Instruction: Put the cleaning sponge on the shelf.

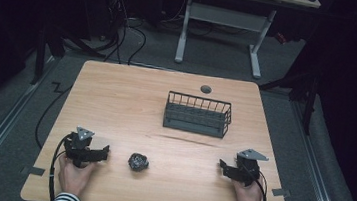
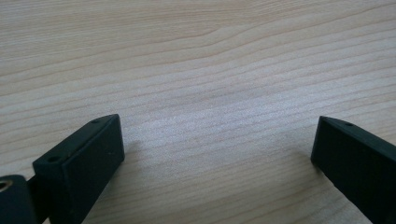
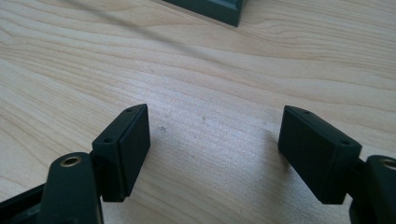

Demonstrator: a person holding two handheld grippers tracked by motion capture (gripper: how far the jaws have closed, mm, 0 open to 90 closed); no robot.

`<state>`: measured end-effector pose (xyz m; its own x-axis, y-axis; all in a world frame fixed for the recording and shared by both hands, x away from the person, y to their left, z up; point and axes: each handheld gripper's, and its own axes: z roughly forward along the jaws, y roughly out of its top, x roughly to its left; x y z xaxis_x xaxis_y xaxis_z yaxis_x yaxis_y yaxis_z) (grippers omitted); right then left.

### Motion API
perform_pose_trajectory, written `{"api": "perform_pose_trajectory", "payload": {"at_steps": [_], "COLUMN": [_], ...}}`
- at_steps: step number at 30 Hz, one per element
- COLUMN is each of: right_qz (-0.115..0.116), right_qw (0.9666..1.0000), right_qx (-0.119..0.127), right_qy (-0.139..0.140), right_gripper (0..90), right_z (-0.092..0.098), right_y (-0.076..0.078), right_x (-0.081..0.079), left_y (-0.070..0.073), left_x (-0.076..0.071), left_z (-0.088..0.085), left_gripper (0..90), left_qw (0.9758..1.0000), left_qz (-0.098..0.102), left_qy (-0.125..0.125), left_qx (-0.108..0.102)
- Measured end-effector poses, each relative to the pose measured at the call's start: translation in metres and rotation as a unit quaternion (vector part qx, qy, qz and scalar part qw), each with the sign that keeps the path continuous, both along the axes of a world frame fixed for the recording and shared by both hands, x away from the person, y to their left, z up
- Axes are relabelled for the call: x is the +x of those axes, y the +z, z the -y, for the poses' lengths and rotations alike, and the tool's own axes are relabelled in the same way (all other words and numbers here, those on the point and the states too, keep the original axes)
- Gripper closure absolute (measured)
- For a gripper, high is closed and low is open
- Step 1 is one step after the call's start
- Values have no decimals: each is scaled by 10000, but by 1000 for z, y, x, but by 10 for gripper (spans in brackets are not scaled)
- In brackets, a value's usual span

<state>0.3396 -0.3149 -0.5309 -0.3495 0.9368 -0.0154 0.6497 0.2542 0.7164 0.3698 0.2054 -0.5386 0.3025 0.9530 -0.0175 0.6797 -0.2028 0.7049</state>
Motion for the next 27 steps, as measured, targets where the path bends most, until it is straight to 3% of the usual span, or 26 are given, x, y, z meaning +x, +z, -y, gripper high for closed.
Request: {"api": "perform_pose_trajectory", "payload": {"at_steps": [12,19,20,27], "right_qz": [-6,2,-15,51], "right_qw": [10000,9999,9997,9994], "right_qx": [24,51,185,329], "right_qy": [12,-111,-149,-138], "right_gripper": [259,388,416,444], "right_z": [0,4,7,11], "right_y": [0,2,3,8], "right_x": [0,-1,0,-2], "left_y": [0,0,0,1], "left_x": [-1,-1,-1,-1], "left_z": [0,0,0,0], "left_gripper": [65,73,78,91], "left_qw": [10000,10000,10000,10000], "left_qz": [51,62,66,83], "left_qy": [-5,11,21,35], "left_qx": [-17,-18,-20,-24]}}
